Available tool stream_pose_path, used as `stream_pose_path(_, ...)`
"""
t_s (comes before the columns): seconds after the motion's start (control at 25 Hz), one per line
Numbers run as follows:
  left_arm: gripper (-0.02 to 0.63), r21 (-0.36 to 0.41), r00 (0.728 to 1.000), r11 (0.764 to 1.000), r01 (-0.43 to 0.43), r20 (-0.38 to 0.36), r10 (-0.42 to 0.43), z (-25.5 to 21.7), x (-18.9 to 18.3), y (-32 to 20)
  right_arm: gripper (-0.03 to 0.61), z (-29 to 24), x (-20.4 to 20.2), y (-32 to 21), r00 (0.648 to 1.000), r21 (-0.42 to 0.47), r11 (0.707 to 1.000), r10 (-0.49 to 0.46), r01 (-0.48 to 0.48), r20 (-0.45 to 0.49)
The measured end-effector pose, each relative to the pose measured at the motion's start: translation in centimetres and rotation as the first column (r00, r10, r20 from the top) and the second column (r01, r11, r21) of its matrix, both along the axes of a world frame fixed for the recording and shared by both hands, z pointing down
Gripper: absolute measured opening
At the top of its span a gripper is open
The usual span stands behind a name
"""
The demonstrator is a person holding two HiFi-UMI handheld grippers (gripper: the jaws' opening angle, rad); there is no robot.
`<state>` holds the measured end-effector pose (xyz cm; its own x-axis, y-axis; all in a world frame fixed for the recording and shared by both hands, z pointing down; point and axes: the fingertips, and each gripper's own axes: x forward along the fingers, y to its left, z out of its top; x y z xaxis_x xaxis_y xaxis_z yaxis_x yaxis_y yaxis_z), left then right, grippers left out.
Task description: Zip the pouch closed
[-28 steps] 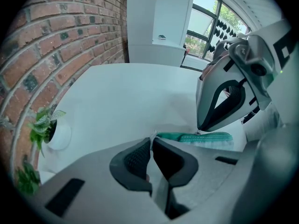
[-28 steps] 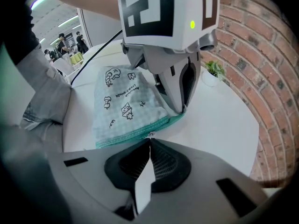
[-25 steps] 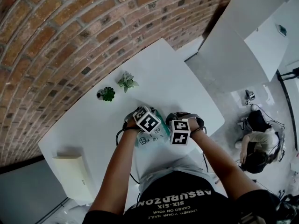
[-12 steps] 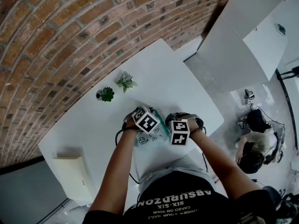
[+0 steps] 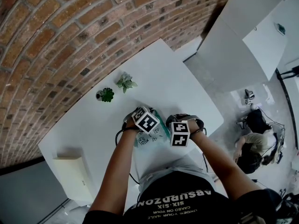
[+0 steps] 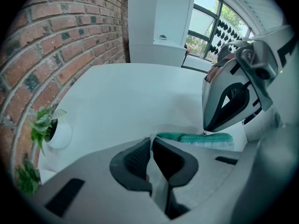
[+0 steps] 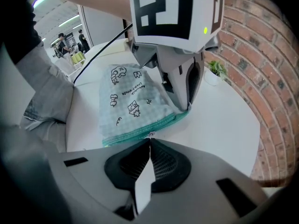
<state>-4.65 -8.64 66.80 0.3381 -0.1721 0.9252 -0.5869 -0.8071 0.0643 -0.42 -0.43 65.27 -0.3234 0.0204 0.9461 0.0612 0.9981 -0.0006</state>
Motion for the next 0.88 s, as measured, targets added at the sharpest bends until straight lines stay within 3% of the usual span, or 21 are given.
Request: stream_pose_path(0.88,0.025,-0.001,1.000,1.000,0.006,0.003,-0.006,0.04,-0.03,-0.05,0.002,0.04,0.63,0.81,1.000,-0.040,0.999,0.002,-0.002,-0.002)
